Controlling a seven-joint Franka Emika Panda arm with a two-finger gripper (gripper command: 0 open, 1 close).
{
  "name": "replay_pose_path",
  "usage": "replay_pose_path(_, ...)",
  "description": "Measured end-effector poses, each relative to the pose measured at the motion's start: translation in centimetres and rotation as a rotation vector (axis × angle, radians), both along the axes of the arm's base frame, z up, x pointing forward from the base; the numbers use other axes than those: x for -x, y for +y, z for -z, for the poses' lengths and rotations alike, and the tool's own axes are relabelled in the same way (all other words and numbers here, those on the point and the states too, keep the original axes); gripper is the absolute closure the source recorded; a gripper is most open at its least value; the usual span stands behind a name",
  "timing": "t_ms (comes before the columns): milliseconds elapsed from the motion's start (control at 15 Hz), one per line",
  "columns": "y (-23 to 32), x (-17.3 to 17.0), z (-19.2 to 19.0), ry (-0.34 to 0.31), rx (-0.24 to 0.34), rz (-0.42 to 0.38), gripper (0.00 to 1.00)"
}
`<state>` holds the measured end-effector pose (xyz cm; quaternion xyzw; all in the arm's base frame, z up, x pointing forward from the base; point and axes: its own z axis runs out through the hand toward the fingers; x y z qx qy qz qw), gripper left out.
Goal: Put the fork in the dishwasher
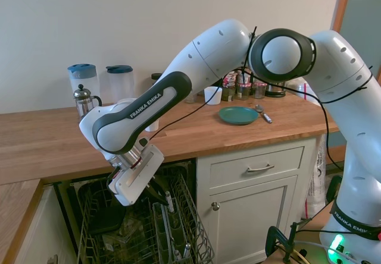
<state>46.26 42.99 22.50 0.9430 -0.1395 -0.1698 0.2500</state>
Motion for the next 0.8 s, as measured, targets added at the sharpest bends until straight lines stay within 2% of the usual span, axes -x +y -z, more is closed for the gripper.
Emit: replay_pose_path(800,-0.04,-0.9,-0.06,-0.008,0.008,0.008,0.0)
